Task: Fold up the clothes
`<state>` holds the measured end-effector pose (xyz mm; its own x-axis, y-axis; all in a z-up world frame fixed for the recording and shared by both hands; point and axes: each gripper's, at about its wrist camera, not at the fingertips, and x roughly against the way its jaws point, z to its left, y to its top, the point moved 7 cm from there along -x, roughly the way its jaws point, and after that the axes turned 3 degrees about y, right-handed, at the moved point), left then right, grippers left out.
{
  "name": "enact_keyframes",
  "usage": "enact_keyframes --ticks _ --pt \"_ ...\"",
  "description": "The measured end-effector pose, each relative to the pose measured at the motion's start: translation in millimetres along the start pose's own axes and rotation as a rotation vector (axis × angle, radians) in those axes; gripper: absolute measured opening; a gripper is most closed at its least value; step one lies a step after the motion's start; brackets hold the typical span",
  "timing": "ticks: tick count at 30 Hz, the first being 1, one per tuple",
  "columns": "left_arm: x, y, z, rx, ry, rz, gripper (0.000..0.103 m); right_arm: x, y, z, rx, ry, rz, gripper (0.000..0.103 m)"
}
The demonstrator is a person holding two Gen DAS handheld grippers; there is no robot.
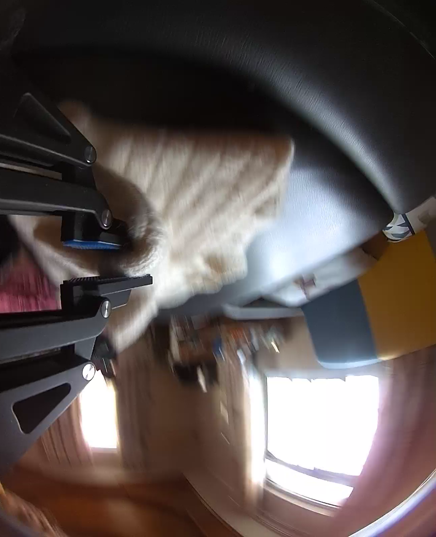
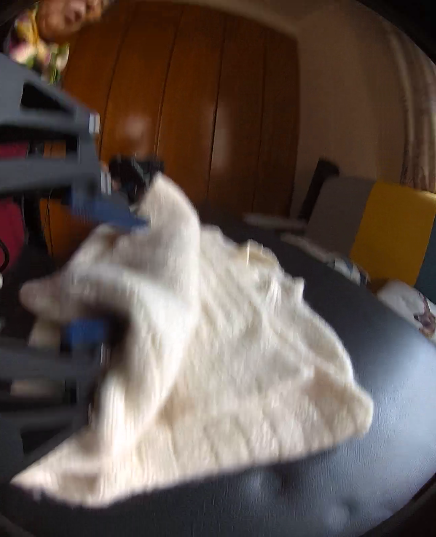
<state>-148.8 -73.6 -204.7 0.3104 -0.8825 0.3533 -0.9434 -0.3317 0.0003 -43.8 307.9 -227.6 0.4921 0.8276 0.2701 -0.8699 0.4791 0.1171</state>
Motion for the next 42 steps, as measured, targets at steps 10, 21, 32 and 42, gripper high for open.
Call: enact_keyframes --ticks 10,21,32,42 --pt "-7.2 39.7 29.5 0.182 0.100 -0.186 0.013 25.4 50.0 -13.0 -0.250 0.228 -0.378 0.103" --pt "21.2 -5.6 4.3 -0.185 0.357 -0.201 0.016 29.7 31.4 45.9 0.274 -0.376 -0.309 0.103" --pt "-5.1 -68.1 28.3 -0.359 0.516 0.007 0.003 4.4 -51.5 -13.0 0.467 -0.727 -0.009 0.102" --pt "-15.2 -74.1 -60.3 -0.737 0.553 -0.066 0.017 -20.3 -41.7 85.6 0.700 -0.651 -0.113 0.100"
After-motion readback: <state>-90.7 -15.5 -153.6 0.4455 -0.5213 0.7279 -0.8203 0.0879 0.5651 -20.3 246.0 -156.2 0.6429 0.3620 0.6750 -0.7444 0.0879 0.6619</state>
